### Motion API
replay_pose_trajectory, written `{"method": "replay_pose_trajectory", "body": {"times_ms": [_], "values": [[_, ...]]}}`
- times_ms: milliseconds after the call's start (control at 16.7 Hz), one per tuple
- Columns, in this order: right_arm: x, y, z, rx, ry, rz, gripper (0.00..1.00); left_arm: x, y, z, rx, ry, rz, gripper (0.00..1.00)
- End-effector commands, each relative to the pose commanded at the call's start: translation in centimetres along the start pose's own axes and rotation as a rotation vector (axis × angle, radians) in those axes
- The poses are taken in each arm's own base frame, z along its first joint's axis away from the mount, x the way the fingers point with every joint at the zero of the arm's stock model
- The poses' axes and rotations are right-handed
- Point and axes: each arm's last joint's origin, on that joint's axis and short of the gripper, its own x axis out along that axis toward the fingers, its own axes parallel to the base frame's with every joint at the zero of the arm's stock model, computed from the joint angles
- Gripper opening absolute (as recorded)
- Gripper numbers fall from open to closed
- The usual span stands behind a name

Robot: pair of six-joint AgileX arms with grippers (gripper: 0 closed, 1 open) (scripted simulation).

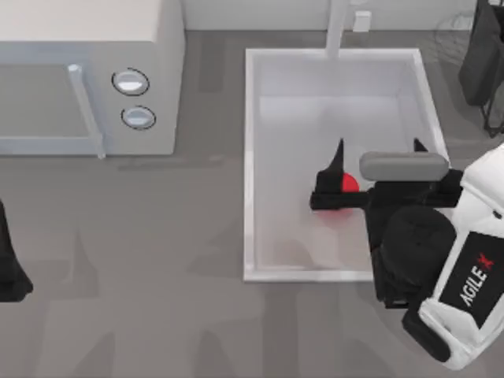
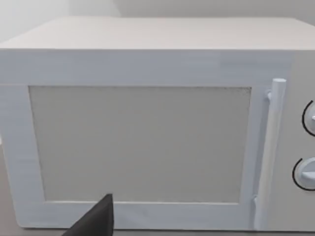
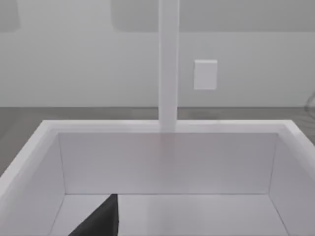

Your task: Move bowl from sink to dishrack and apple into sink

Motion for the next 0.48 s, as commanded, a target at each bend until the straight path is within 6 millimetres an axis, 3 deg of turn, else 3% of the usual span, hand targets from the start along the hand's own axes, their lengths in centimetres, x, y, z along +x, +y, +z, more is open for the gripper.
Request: {"method": "replay_pose_trajectory", "body": {"times_ms": [240, 480], "values": [[0.9, -2.7, 1.7, -0.015, 0.014, -0.095, 1.0, 0.0, 0.0, 0.0, 0.0, 0.0, 0.0, 1.0], [1.1, -7.0, 5.3, -0.04, 0.057, -0.165, 1.0, 0.0, 0.0, 0.0, 0.0, 0.0, 0.0, 1.0]]}}
